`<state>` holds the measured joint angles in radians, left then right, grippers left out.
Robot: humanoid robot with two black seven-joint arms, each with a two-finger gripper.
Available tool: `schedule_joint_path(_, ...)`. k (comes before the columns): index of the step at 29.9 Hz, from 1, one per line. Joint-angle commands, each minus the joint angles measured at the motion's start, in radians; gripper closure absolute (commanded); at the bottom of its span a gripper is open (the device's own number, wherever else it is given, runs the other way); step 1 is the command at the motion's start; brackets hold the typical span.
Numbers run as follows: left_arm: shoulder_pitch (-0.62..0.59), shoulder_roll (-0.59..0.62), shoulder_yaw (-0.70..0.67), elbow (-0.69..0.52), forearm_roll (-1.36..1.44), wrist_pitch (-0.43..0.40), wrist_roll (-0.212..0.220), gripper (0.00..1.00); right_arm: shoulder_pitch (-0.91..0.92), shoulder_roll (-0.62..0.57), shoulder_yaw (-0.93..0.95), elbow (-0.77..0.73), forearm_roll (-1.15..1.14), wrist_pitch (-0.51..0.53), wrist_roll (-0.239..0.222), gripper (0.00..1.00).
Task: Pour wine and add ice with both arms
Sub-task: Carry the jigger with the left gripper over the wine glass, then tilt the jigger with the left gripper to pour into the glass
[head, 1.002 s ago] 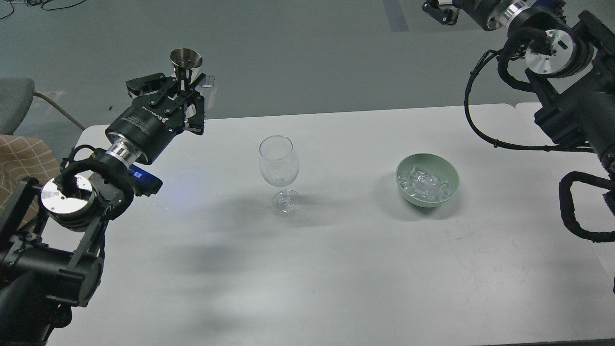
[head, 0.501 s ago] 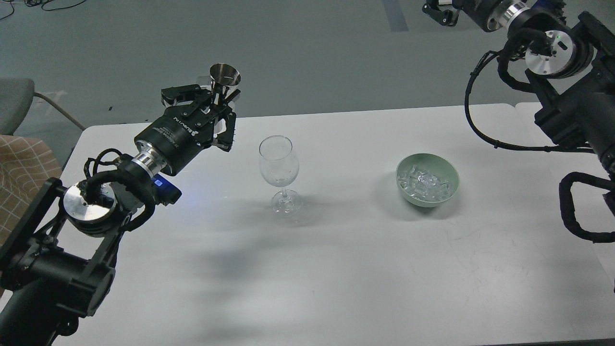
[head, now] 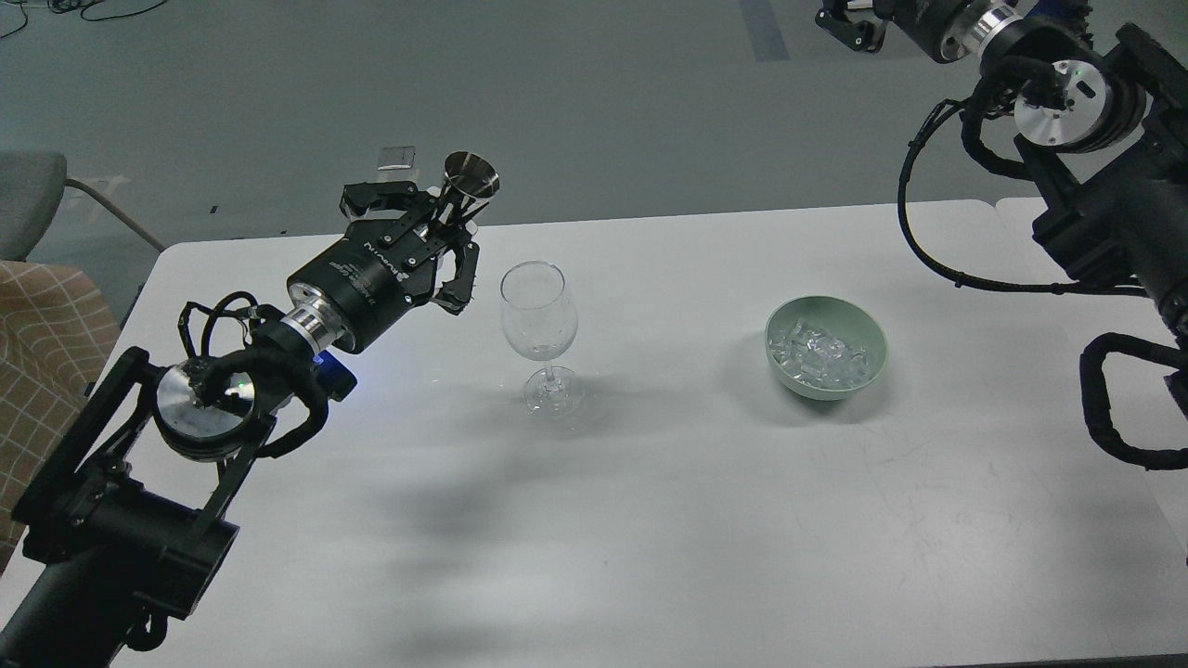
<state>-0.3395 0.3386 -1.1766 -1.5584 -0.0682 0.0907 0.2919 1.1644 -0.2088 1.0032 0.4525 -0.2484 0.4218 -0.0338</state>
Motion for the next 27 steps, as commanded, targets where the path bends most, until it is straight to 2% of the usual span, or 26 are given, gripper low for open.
schedule_joint_path(1, 0.002, -0.001, 0.0, 0.001, 0.022, -0.002, 0.001, 0.91, -0.002, 0.0, 0.0, 0.0, 0.0, 0.0, 0.0, 0.0)
schedule_joint_path(8, -0.004, -0.003, 0.061, 0.031, 0.122, -0.046, 0.0, 0.91, -0.002, 0.002, 0.002, 0.0, 0.001, 0.0, 0.0, 0.0)
schedule_joint_path(25, -0.007, -0.02, 0.072, 0.043, 0.214, -0.045, -0.003, 0.9, 0.003, 0.003, 0.002, 0.005, 0.003, 0.0, 0.0, 0.0)
schedule_joint_path(27, -0.01, -0.023, 0.069, 0.081, 0.219, -0.045, -0.003, 0.9, 0.004, 0.003, 0.003, 0.005, 0.003, 0.0, 0.0, 0.0)
